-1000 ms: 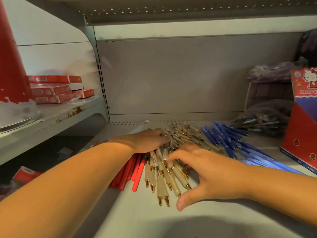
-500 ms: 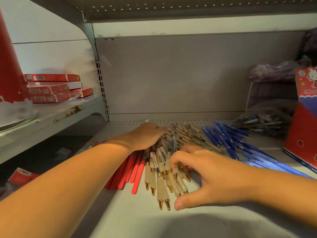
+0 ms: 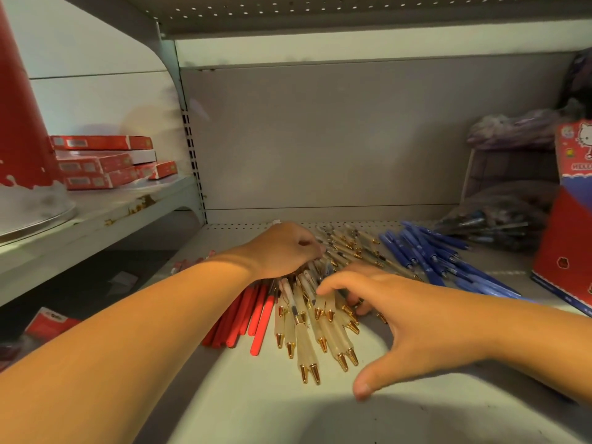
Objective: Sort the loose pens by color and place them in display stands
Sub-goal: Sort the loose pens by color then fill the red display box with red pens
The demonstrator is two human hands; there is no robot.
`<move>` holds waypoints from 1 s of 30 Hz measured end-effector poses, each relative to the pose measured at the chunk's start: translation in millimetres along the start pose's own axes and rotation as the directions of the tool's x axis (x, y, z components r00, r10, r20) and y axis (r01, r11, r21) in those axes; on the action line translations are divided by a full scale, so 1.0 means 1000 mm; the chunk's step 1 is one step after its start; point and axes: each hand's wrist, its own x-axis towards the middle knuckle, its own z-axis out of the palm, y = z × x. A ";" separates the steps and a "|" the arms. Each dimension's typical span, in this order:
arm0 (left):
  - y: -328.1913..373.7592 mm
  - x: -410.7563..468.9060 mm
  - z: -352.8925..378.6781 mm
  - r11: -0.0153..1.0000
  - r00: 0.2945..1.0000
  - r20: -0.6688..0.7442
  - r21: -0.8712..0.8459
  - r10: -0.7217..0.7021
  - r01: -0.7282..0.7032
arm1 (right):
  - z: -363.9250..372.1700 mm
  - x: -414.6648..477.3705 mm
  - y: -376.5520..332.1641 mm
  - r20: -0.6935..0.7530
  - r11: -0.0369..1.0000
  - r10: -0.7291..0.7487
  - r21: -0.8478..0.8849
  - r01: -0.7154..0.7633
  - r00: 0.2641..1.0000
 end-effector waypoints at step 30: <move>0.003 -0.020 -0.005 0.998 0.998 0.067 -0.052 -0.016 0.020 | 0.008 0.015 -0.007 -0.241 0.998 -0.023 -0.059 0.009 0.970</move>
